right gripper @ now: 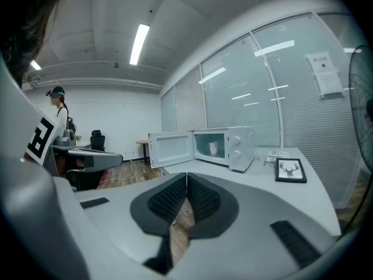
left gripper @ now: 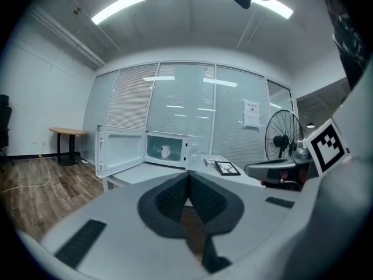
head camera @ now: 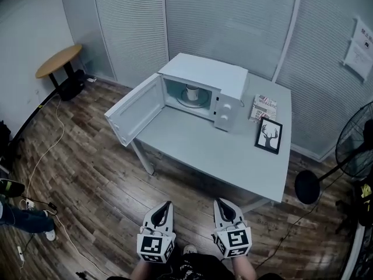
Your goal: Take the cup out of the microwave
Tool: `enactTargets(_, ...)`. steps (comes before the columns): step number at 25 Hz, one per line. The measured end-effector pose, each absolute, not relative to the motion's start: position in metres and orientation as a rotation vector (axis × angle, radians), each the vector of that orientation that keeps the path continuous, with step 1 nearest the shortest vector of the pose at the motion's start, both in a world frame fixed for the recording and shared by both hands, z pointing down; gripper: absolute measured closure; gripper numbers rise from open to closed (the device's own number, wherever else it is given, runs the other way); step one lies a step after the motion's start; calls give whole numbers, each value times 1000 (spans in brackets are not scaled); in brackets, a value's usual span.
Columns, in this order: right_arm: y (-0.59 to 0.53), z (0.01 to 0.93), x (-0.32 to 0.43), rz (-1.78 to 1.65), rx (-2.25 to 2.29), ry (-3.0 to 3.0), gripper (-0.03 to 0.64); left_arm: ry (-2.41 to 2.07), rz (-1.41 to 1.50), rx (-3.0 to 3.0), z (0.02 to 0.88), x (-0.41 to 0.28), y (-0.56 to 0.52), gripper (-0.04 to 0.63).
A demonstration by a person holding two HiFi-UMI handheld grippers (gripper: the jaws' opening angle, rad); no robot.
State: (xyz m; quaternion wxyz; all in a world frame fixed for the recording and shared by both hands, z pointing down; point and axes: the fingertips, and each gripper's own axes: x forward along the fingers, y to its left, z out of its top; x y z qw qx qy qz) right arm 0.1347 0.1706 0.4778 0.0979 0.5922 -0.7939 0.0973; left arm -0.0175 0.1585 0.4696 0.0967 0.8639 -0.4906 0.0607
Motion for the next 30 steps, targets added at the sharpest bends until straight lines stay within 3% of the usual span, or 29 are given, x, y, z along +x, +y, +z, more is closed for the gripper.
enactTargets(30, -53, 482, 97, 304, 2080, -2087, 612, -1133, 213, 2754, 476, -50, -108, 589)
